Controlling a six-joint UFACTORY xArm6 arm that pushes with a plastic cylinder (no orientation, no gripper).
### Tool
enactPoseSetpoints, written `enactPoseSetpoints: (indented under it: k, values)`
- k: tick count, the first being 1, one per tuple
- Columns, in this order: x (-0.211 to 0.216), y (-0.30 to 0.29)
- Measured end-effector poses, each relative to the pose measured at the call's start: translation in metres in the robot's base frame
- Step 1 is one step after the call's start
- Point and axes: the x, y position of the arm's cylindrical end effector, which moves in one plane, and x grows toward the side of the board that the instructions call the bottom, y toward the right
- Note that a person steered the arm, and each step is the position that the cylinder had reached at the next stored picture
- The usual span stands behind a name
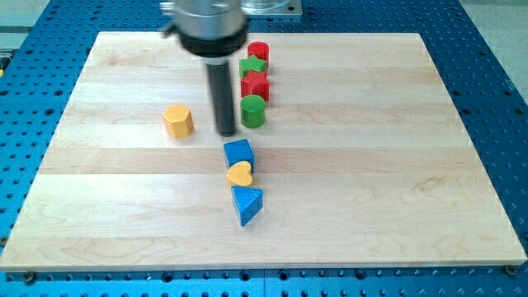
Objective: Push the green circle into the red star
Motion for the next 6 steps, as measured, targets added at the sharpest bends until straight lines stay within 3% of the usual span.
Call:
enactPoseSetpoints:
  k: [1, 2, 4, 6]
  values:
    - [0.041, 0.043]
    - [0.044, 0.056]
    - [-0.023, 0.065]
    - [-0.023, 0.062]
